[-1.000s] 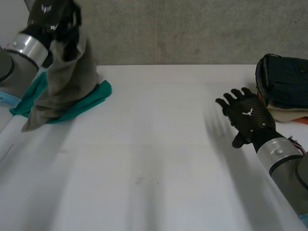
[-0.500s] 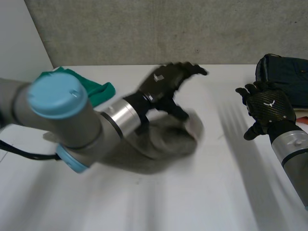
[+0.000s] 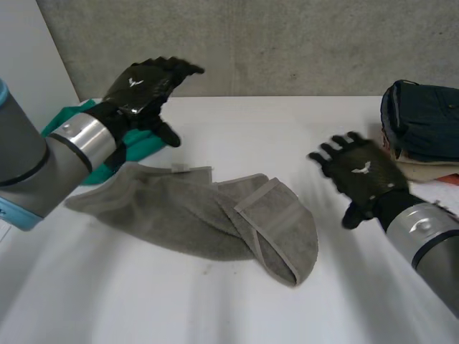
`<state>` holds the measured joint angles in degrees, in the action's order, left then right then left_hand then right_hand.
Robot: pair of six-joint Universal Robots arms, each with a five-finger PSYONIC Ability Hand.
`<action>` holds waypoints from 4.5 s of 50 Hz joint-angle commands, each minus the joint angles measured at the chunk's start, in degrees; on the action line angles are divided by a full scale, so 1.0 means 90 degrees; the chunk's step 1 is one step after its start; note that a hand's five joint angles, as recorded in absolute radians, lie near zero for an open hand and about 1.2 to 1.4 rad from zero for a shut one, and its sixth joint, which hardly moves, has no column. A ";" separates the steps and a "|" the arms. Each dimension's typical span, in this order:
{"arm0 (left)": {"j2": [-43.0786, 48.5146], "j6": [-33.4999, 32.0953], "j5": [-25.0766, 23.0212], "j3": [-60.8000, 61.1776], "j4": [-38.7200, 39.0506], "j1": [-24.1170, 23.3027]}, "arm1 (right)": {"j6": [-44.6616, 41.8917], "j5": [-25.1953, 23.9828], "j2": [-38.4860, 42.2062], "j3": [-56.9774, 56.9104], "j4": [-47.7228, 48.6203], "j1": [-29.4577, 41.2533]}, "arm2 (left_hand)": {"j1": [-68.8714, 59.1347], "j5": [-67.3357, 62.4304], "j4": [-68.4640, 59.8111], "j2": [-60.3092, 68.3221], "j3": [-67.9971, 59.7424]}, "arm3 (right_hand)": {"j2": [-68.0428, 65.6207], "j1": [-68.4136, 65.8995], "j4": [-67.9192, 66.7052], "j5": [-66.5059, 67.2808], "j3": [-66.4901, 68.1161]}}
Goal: Fold the laundry.
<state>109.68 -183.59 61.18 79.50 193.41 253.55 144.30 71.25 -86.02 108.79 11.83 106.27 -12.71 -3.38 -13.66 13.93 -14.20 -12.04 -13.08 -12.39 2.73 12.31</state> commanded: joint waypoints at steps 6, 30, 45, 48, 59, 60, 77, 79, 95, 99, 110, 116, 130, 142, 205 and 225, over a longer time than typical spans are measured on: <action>0.2274 -0.2608 0.0136 -0.1713 -0.1596 0.0655 | -0.1111 -0.0290 0.1636 -0.1617 -0.0835 0.1229 | -0.0228 -0.0153 -0.0122 0.0092 -0.0062 | 0.0227 0.0342 0.0266 -0.0303 -0.0257; 0.4122 -0.2804 -0.0060 -0.3599 -0.2759 0.0324 | -0.1669 0.0617 0.3748 -0.4119 -0.0653 0.1708 | -0.7477 -0.7402 -0.7372 0.7341 -0.7312 | -0.7551 -0.7436 -0.7512 0.7475 0.7521; 0.3029 -0.1595 0.2420 -0.5035 0.1477 0.0001 | 0.0949 0.2903 0.3103 -0.5837 0.2113 0.1289 | -0.7477 -0.7402 -0.7372 0.7341 -0.7312 | -0.7551 -0.7436 -0.7512 0.7475 0.7521; 0.2541 -0.1097 0.2615 -0.4733 0.2112 0.0030 | 0.1232 0.3098 0.2927 -0.6023 0.2377 0.0976 | -0.7477 -0.7402 -0.7372 0.7341 -0.7312 | -0.7551 -0.7436 -0.7512 0.7475 0.7521; 0.1358 -0.0724 0.2626 -0.2185 0.2319 0.0041 | 0.1496 0.2690 0.2644 -0.5380 0.2280 0.0634 | -0.7477 -0.7402 -0.7372 0.7341 -0.7312 | -0.7551 -0.7436 -0.7512 0.7475 0.7521; 0.1280 -0.0724 0.2616 -0.1864 0.2309 0.0040 | 0.1496 0.2573 0.2644 -0.5253 0.2222 0.0605 | -0.7477 -0.7402 -0.7372 0.7341 -0.7312 | -0.7551 -0.7436 -0.7512 0.7475 0.7521; 0.0617 -0.1240 0.2245 0.1927 0.0282 -0.0087 | 0.1291 0.1380 0.3249 -0.2792 0.0424 0.0097 | -0.7477 -0.7402 -0.7372 0.7341 -0.7312 | -0.7551 -0.7436 -0.7512 0.7475 0.7521; 0.0480 -0.1387 0.2255 0.2045 -0.0062 -0.0019 | 0.1282 0.1380 0.3210 -0.2577 0.0424 -0.0010 | -0.7477 -0.7402 -0.7372 0.7341 -0.7312 | -0.7551 -0.7436 -0.7512 0.7475 0.7521; -0.0839 -0.2276 0.2167 0.2134 -0.0972 -0.0222 | 0.1291 0.1009 0.2488 -0.1482 0.0463 -0.0030 | -0.1854 -0.1779 -0.1748 0.1718 -0.1688 | -0.7551 -0.7436 -0.7512 0.7475 0.7521; -0.0655 -0.2257 0.2206 0.1675 -0.0914 -0.0662 | 0.1291 0.1009 0.2351 -0.1346 0.0512 -0.0020 | -0.1854 -0.1779 -0.1748 0.1718 -0.1688 | -0.7551 -0.7436 -0.7512 0.7475 0.7521; 0.1942 -0.2296 0.3211 -0.0600 -0.0835 -0.1463 | 0.1272 0.1019 0.2273 -0.1082 0.0542 0.0009 | -0.1947 -0.1872 -0.1842 0.1811 -0.1782 | -0.7551 -0.7436 -0.7512 0.7475 0.7521; 0.3027 -0.2900 0.3768 -0.1557 -0.0855 -0.1454 | 0.1272 0.1009 0.2214 -0.1033 0.0542 -0.0001 | -0.2581 -0.2506 -0.2475 0.2445 -0.2415 | -0.7551 -0.7436 -0.7512 0.7475 0.7521; 0.1811 -0.3517 0.3935 -0.0955 -0.0572 -0.1298 | 0.0277 0.1331 0.1580 -0.1091 0.0415 -0.0040 | -0.7477 -0.7402 -0.7372 0.7341 -0.7312 | -0.7551 -0.7436 -0.7512 0.7475 0.7521; -0.1539 -0.2668 0.3380 -0.0045 -0.0873 -0.0450 | -0.1013 0.1712 -0.0470 -0.2447 -0.1556 -0.0508 | -0.7477 -0.7402 -0.7372 0.7341 -0.7312 | -0.7551 -0.7436 -0.7512 0.7475 0.7521; 0.1671 -0.1670 0.2109 0.0325 0.2456 0.0470 | 0.0159 0.1614 0.3728 -0.4286 0.0691 -0.0069 | -0.7477 -0.7402 -0.7372 0.7341 -0.7312 | -0.7551 -0.7436 -0.7512 0.7475 0.7521; -0.2411 -0.5488 0.2109 0.4057 -0.3618 0.1183 | -0.2643 0.2191 0.0848 -0.0946 -0.3785 -0.0391 | -0.7477 -0.7402 -0.7372 0.7341 -0.7312 | -0.7551 -0.7436 -0.7512 0.7475 0.7521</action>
<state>95.25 -223.00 80.72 110.70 172.06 261.41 129.38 89.71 -70.29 91.64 -17.29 103.70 -65.15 -57.13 -68.83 68.79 -68.45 -67.84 -65.16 -68.89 58.19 68.46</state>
